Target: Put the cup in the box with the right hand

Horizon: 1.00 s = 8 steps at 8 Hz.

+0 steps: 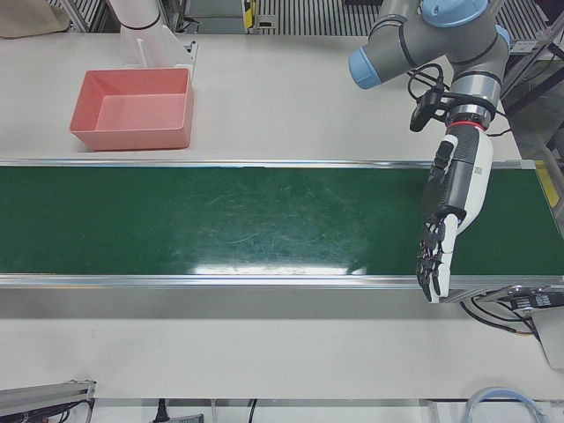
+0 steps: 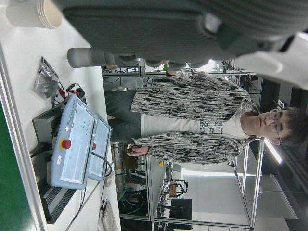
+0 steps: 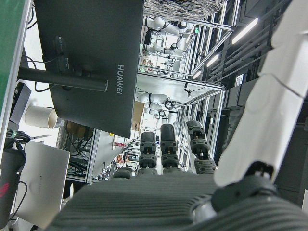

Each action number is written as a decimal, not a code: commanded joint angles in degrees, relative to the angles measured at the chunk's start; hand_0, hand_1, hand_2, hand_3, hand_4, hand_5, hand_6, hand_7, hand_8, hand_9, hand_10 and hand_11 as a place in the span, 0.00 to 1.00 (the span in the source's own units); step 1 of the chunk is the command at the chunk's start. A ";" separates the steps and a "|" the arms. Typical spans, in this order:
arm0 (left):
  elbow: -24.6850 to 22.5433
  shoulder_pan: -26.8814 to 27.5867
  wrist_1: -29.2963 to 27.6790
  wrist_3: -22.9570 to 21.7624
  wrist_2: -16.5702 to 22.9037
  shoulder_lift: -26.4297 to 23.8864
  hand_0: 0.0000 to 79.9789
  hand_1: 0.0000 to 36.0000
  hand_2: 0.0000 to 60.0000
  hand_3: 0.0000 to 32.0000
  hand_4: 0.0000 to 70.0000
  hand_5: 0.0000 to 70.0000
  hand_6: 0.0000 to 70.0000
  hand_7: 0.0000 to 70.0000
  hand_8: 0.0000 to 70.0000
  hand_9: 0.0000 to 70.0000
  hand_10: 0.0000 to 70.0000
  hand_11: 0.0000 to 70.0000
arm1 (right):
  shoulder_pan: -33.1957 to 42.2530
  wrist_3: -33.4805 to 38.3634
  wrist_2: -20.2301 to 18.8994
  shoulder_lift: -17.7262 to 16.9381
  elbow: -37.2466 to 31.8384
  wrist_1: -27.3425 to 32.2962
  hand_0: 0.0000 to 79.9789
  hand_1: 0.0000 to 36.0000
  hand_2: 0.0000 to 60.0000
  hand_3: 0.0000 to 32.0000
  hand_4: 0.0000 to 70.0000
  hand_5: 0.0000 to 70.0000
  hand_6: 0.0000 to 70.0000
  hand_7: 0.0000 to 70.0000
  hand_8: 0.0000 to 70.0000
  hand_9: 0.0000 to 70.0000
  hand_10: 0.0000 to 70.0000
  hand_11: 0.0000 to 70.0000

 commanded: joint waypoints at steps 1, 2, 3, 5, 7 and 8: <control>0.05 0.00 0.00 0.00 0.00 0.00 0.00 0.00 0.00 0.00 0.00 0.00 0.00 0.00 0.00 0.00 0.00 0.00 | -2.16 -0.02 0.56 0.35 0.15 -0.14 0.61 0.34 0.00 0.00 0.00 0.08 0.12 0.43 0.16 0.25 0.00 0.02; 0.05 0.09 0.00 0.00 0.00 0.00 0.00 0.00 0.00 0.00 0.00 0.00 0.00 0.00 0.00 0.00 0.00 0.00 | -5.57 -0.02 3.43 0.79 0.50 -0.23 0.61 0.34 0.00 0.00 0.00 0.08 0.12 0.43 0.16 0.25 0.00 0.01; 0.05 0.00 0.00 0.00 0.00 0.00 0.00 0.00 0.00 0.00 0.00 0.00 0.00 0.00 0.00 0.00 0.00 0.00 | -9.70 -0.11 6.42 1.15 1.37 -0.49 0.62 0.35 0.00 0.00 0.00 0.08 0.12 0.44 0.16 0.26 0.00 0.01; -0.04 0.00 0.00 0.00 0.00 0.00 0.00 0.00 0.00 0.00 0.00 0.00 0.00 0.00 0.00 0.00 0.00 0.00 | -17.26 -0.20 11.97 4.12 2.69 -3.98 0.64 0.41 0.00 0.00 0.00 0.09 0.11 0.42 0.15 0.23 0.00 0.00; -0.04 0.00 0.09 0.00 0.00 0.00 0.00 0.00 0.00 0.00 0.00 0.00 0.00 0.00 0.00 0.00 0.00 0.00 | -24.55 -1.07 19.07 9.82 5.67 -12.32 0.68 0.49 0.00 0.00 0.00 0.10 0.11 0.38 0.13 0.20 0.00 0.00; -0.13 0.00 0.09 0.00 0.00 0.00 0.00 0.00 0.00 0.00 0.00 0.00 0.00 0.00 0.00 0.00 0.00 0.00 | -29.20 -1.08 23.63 12.37 6.65 -15.67 0.67 0.49 0.00 0.00 0.00 0.10 0.10 0.35 0.12 0.19 0.00 0.00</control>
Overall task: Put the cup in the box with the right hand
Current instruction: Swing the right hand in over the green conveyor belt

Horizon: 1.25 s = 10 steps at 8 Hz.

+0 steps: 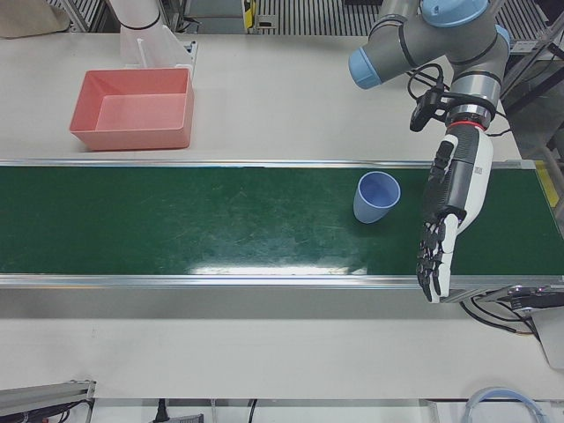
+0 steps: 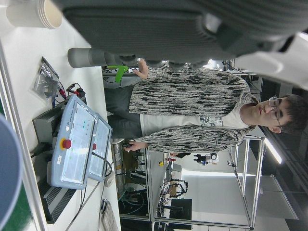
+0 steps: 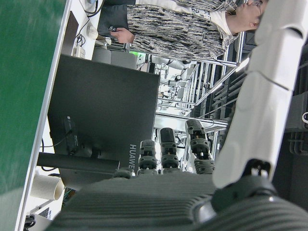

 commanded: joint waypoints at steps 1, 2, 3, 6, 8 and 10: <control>-0.10 0.00 0.03 0.00 0.00 0.00 0.00 0.00 0.00 0.00 0.00 0.00 0.00 0.00 0.00 0.00 0.00 0.00 | -13.74 -0.60 13.64 7.76 3.26 -10.16 0.68 0.50 0.00 0.00 0.00 0.10 0.10 0.37 0.13 0.20 0.00 0.00; -0.10 0.00 0.03 0.00 0.00 0.00 0.00 0.00 0.00 0.00 0.00 0.00 0.00 0.00 0.00 0.00 0.00 0.00 | -18.15 -0.78 18.04 9.53 3.71 -12.71 0.68 0.52 0.00 0.00 0.00 0.10 0.11 0.38 0.12 0.20 0.00 0.00; -0.10 0.00 0.03 0.00 0.00 0.00 0.00 0.00 0.00 0.00 0.00 0.00 0.00 0.00 0.00 0.00 0.00 0.00 | -20.71 -1.13 19.82 11.29 3.54 -13.61 0.70 0.55 0.00 0.00 0.00 0.10 0.11 0.40 0.12 0.21 0.00 0.00; 0.08 0.08 -0.06 0.00 0.00 0.00 0.00 0.00 0.00 0.00 0.00 0.00 0.00 0.00 0.00 0.00 0.00 0.00 | -21.88 -4.56 22.02 13.41 2.84 -13.62 0.72 0.59 0.00 0.00 0.07 0.10 0.12 0.45 0.12 0.22 0.00 0.00; 0.08 0.08 -0.06 0.00 0.00 0.00 0.00 0.00 0.00 0.00 0.00 0.00 0.00 0.00 0.00 0.00 0.00 0.00 | -22.14 -5.26 22.30 13.85 0.65 -13.01 0.71 0.55 0.00 0.00 0.12 0.09 0.12 0.47 0.12 0.23 0.00 0.00; 0.17 0.00 -0.06 0.00 0.00 0.00 0.00 0.00 0.00 0.00 0.00 0.00 0.00 0.00 0.00 0.00 0.00 0.00 | -22.14 -5.26 22.30 13.85 -0.59 -12.74 0.65 0.43 0.00 0.00 0.05 0.08 0.11 0.44 0.11 0.21 0.00 0.00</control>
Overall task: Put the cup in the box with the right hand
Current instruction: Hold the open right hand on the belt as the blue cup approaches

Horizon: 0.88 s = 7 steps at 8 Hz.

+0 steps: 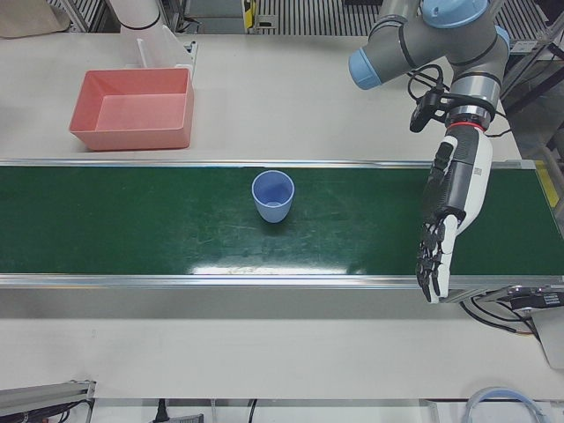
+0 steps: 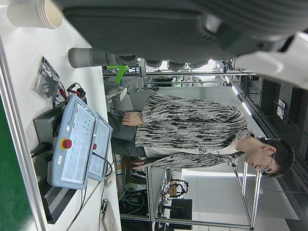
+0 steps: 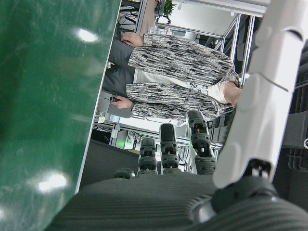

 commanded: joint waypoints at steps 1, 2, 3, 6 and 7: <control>0.05 0.02 0.00 0.00 0.00 0.00 0.00 0.00 0.00 0.00 0.00 0.00 0.00 0.00 0.00 0.00 0.00 0.00 | -0.02 -0.02 -0.07 0.38 -1.45 0.81 0.63 0.40 0.00 0.00 0.03 0.08 0.11 0.43 0.11 0.21 0.00 0.01; -0.03 -0.06 0.00 0.00 0.00 0.00 0.00 0.00 0.00 0.00 0.00 0.00 0.00 0.00 0.00 0.00 0.00 0.00 | -0.02 -0.02 -0.33 1.17 -1.19 0.72 0.63 0.40 0.00 0.00 0.02 0.08 0.11 0.42 0.11 0.21 0.00 0.02; 0.05 -0.06 0.00 0.00 0.00 0.00 0.00 0.00 0.00 0.00 0.00 0.00 0.00 0.00 0.00 0.00 0.00 0.00 | -0.02 -0.20 -0.25 1.35 -1.36 0.72 0.64 0.42 0.00 0.00 0.02 0.08 0.11 0.41 0.11 0.20 0.00 0.01; 0.05 0.02 0.00 0.00 0.00 0.00 0.00 0.00 0.00 0.00 0.00 0.00 0.00 0.00 0.00 0.00 0.00 0.00 | -0.37 -0.72 -0.33 1.26 -1.71 0.72 0.64 0.42 0.00 0.00 0.04 0.08 0.11 0.41 0.11 0.20 0.00 0.00; 0.05 -0.06 0.00 0.00 0.00 0.00 0.00 0.00 0.00 0.00 0.00 0.00 0.00 0.00 0.00 0.00 0.00 0.00 | -0.63 -1.16 -0.33 1.18 -1.71 0.72 0.64 0.42 0.00 0.00 0.04 0.08 0.11 0.39 0.11 0.19 0.00 0.00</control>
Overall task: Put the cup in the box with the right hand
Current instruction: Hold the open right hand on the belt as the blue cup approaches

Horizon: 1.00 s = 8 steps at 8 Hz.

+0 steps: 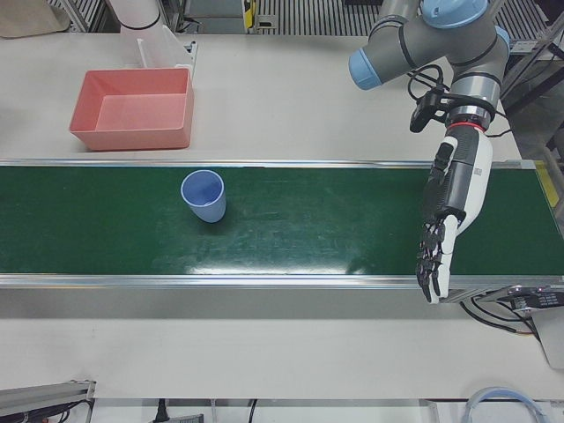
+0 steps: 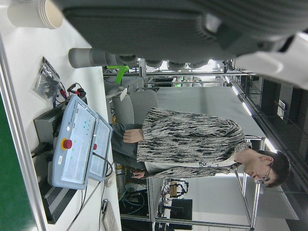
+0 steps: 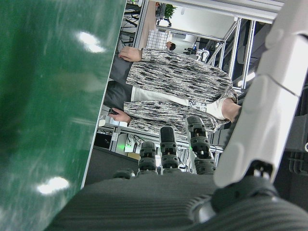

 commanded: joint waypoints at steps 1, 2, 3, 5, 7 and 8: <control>0.00 0.01 0.00 0.00 0.00 0.00 0.00 0.00 0.00 0.00 0.00 0.00 0.00 0.00 0.00 0.00 0.00 0.00 | -0.60 -0.78 -0.10 -0.03 -0.01 -0.08 0.65 0.44 0.00 0.00 0.03 0.08 0.10 0.37 0.11 0.19 0.00 0.00; 0.00 -0.07 0.00 0.00 0.00 -0.09 0.00 0.00 0.00 0.00 0.00 0.00 0.00 0.00 0.00 0.00 0.00 0.00 | -0.69 -1.13 -0.28 -0.03 -0.01 -0.09 0.70 0.54 0.00 0.00 0.02 0.10 0.10 0.31 0.11 0.19 0.00 0.02; 0.00 0.01 0.00 0.00 0.00 0.00 0.00 0.00 0.00 0.00 0.00 0.00 0.00 0.00 0.00 0.00 0.00 0.00 | -0.69 -1.31 -0.45 -0.12 -0.01 -0.09 0.75 0.66 0.00 0.00 0.00 0.12 0.09 0.26 0.11 0.17 0.00 0.01; 0.00 0.01 0.00 0.00 0.00 0.00 0.00 0.00 0.00 0.00 0.00 0.00 0.00 0.00 0.00 0.00 0.00 0.00 | -0.78 -1.48 -0.45 -0.03 -0.01 -0.09 0.77 0.70 0.00 0.00 0.00 0.13 0.08 0.24 0.11 0.16 0.00 0.02; 0.00 0.01 0.00 0.00 0.00 0.00 0.00 0.00 0.00 0.00 0.00 0.00 0.00 0.00 0.00 0.00 0.00 0.00 | -1.39 -1.48 -0.54 0.14 0.07 -0.09 0.74 0.64 0.00 0.00 0.00 0.12 0.08 0.25 0.11 0.17 0.00 0.02; 0.00 0.01 0.00 0.00 0.00 -0.09 0.00 0.00 0.00 0.00 0.00 0.00 0.00 0.00 0.00 0.00 0.00 0.00 | -2.35 -1.57 -0.45 0.14 0.08 -0.09 0.72 0.63 0.00 0.00 0.00 0.11 0.08 0.26 0.11 0.17 0.00 0.02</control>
